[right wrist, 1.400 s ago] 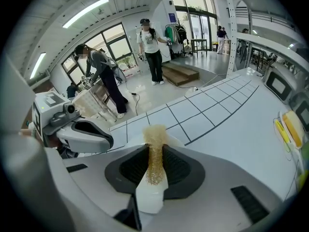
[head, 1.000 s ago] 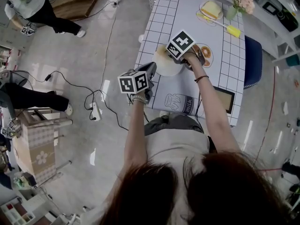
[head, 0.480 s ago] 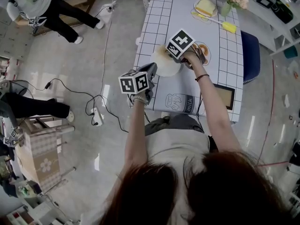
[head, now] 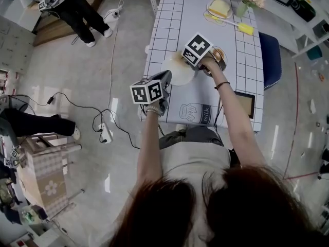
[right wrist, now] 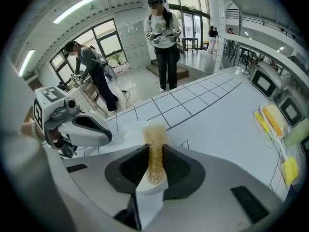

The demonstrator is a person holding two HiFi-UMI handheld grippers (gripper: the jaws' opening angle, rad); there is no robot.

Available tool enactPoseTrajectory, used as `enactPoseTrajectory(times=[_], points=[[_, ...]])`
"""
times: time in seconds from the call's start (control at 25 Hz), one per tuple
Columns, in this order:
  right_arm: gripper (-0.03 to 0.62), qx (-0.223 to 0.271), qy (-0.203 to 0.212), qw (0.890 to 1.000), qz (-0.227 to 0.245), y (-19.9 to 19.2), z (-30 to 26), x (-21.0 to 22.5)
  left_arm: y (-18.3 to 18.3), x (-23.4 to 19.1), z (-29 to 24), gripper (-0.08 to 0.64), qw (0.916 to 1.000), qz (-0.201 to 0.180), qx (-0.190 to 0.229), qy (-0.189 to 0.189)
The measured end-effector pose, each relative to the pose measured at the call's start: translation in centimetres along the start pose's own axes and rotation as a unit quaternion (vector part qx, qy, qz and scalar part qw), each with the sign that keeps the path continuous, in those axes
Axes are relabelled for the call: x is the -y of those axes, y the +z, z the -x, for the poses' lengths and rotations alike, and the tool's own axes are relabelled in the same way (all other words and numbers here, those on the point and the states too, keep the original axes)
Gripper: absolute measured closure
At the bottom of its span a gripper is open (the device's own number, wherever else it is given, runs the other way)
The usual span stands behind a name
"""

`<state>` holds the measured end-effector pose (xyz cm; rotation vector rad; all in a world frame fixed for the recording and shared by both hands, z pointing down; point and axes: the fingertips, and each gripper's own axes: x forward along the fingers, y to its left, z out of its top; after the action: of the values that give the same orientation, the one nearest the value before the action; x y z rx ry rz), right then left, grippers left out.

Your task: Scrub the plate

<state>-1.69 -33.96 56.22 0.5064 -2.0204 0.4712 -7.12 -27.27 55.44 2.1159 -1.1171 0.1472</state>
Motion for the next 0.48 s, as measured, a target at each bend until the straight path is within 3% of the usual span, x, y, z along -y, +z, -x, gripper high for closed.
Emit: enactPoseTrajectory(times=[0.48], points=[[0.514,-0.007,-0.011,1.0,-0.003,-1.2,0.9,0.2,-0.5,0.8,-0.7,0.549,0.9998,-0.004,-0.013,-0.016]])
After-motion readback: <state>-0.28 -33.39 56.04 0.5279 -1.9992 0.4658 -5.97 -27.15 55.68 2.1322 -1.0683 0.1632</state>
